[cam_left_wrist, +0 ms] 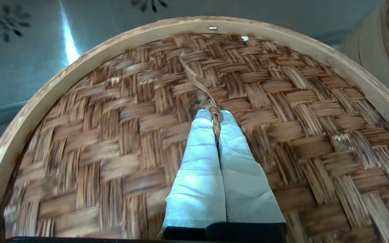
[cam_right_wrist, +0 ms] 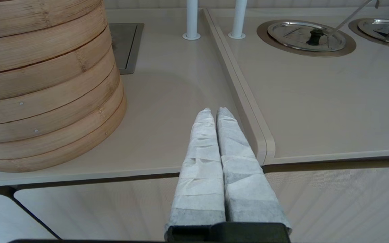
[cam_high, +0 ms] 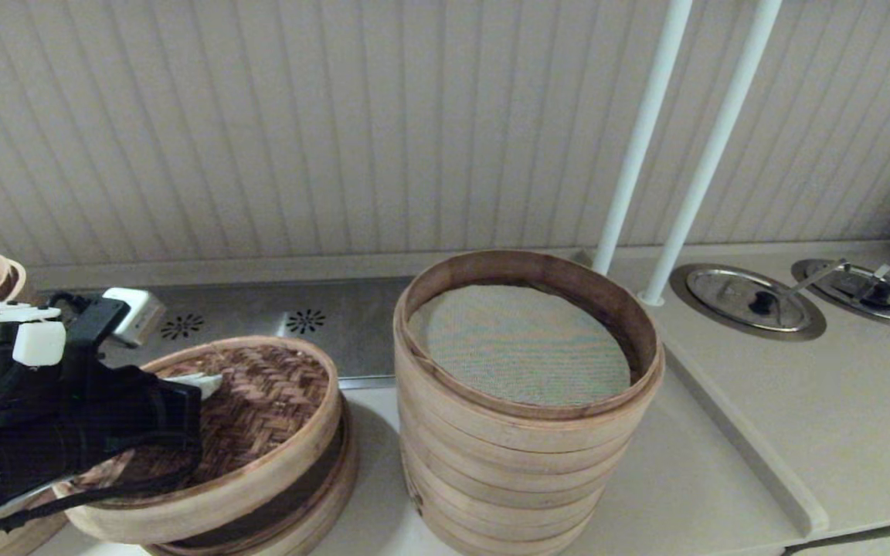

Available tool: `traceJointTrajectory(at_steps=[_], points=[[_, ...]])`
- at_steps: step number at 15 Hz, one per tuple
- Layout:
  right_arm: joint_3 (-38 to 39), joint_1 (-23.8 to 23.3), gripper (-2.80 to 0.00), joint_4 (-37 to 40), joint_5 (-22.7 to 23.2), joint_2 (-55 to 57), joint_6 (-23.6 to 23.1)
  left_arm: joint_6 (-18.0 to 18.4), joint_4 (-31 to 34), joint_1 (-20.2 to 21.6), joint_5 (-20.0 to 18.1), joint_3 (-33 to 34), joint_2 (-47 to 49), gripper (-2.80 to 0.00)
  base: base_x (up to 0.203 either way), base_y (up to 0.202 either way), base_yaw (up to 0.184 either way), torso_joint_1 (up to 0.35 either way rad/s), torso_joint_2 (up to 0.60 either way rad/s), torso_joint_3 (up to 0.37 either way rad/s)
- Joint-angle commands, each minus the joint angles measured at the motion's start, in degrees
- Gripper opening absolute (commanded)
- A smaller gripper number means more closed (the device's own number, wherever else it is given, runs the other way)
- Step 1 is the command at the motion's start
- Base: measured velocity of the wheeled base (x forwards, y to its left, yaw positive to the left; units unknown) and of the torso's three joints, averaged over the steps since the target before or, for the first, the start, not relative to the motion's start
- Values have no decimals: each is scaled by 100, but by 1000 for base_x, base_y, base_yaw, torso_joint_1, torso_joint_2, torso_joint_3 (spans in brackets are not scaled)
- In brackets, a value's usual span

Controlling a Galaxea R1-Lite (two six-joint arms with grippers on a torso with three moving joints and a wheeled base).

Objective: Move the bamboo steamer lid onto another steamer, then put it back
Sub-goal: Put the steamer

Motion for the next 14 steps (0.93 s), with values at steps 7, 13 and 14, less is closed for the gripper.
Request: traceJointTrajectory(at_steps=[7,13,14], points=[[18,2,-280,0,-2,-1,1,-80,-341,-2,-220,79,354,-280,0,0,0,0,0,0],[18,2,-280,0,-2,-1,1,-68,-371,-12,-220,24,517,-280,0,0,0,0,0,0],[18,-2,-280,0,-2,-1,1,-72,-371,-12,-220,15,520,-280,0,0,0,0,0,0]])
